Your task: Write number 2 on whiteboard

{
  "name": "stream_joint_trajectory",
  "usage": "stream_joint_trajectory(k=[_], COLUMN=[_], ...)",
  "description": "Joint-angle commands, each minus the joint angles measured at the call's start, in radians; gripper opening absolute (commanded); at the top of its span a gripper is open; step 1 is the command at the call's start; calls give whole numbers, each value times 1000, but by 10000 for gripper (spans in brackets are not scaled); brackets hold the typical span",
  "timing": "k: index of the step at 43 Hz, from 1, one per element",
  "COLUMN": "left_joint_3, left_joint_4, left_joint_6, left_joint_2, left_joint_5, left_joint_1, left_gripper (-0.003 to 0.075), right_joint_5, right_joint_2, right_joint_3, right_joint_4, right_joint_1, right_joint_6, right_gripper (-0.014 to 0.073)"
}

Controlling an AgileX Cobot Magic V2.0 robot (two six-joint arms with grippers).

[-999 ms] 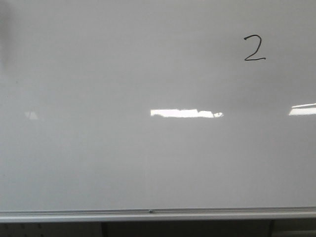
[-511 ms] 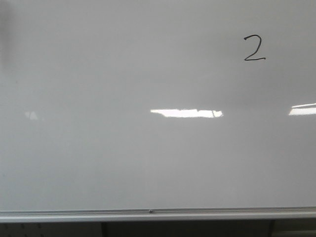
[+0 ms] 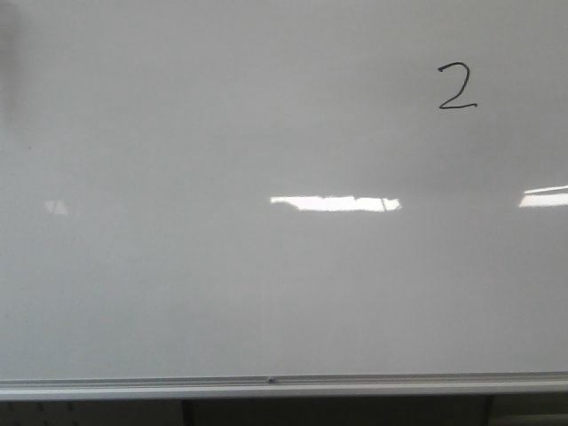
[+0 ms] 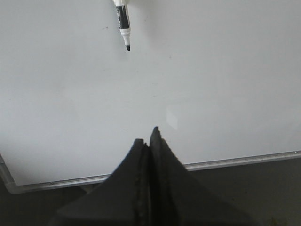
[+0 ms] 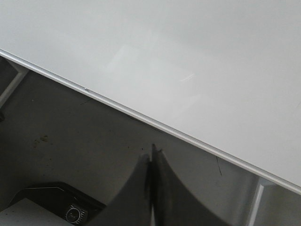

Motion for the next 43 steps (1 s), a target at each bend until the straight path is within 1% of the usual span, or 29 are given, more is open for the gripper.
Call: stream_joint_trajectory(k=[1, 4, 9, 14, 22, 29, 35, 43], left_joint_3=[-9, 29, 135, 282, 501, 651, 716, 797], left_joint_4=[-17, -35, -81, -81, -81, -86, -86, -81], left_joint_6=[-11, -11, 25, 25, 25, 25, 25, 25], left_joint_2=[-53, -102, -192, -294, -458, -592, -647, -667], left_joint_5=[-79, -114, -263, -432, -608, -661, -686, -827], left_joint_1=[-6, -6, 23, 78, 153, 191, 191, 191], left_gripper=[-20, -20, -20, -20, -20, -20, -20, -20], right_joint_5=[-58, -58, -58, -58, -58, -58, -58, -57], right_joint_2=[-4, -4, -4, -4, -4, -4, -4, -4], right_joint_3=[-30, -30, -30, -30, -30, -30, -30, -30], right_joint_4=[-11, -11, -11, -11, -11, -11, -11, -11], right_joint_1=[-1, -1, -1, -1, -1, -1, -1, -1], right_joint_6=[0, 0, 0, 0, 0, 0, 0, 0], right_gripper=[-69, -69, -69, -69, -69, -69, -69, -69])
